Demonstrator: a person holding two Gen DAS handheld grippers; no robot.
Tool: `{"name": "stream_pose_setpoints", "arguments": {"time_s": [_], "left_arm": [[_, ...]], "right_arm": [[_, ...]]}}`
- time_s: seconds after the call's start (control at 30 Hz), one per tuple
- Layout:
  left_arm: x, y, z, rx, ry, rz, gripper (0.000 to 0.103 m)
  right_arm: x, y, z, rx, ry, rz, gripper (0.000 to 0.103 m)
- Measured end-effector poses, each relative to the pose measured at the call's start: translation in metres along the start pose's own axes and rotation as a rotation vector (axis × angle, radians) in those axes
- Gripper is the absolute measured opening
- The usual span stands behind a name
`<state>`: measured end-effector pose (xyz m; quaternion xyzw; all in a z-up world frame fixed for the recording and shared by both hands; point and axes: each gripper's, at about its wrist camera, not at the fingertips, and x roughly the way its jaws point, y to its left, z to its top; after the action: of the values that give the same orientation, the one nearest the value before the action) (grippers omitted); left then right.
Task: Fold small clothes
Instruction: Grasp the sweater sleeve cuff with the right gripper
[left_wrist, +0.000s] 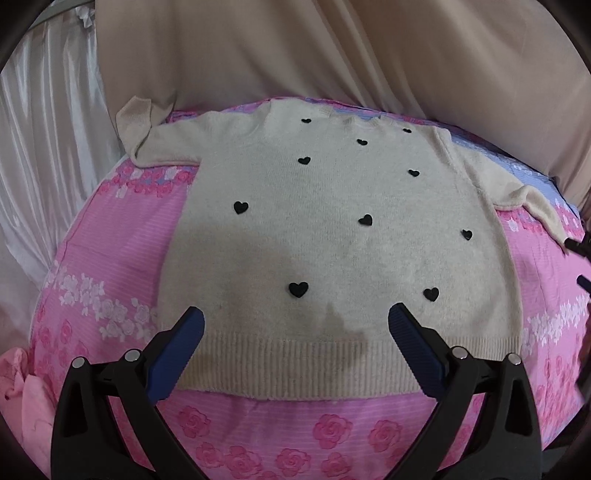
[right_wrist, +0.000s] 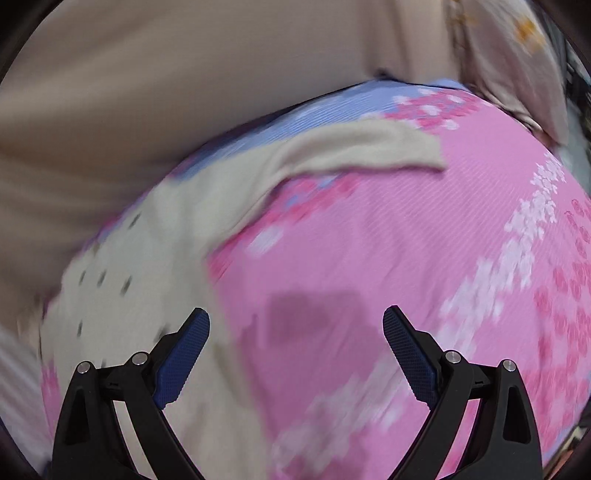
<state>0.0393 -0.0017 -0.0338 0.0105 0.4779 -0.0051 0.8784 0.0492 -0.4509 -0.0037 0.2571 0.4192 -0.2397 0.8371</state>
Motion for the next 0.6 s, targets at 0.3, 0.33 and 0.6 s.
{"name": "stream_pose_setpoints", "arguments": {"time_s": [0.3, 0.33, 0.6], "left_arm": [[0.023, -0.044, 0.002, -0.038, 0.087, 0.098, 0.098], [0.025, -0.049, 0.002, -0.048, 0.096, 0.100, 0.098], [0.030, -0.088, 0.013, -0.013, 0.089, 0.076, 0.098]], "right_arm": [[0.128, -0.144, 0.129, 0.423, 0.080, 0.023, 0.082], [0.136, -0.146, 0.133, 0.435, 0.083, 0.025, 0.082], [0.132, -0.164, 0.172, 0.483, -0.045, 0.074, 0.007]]}}
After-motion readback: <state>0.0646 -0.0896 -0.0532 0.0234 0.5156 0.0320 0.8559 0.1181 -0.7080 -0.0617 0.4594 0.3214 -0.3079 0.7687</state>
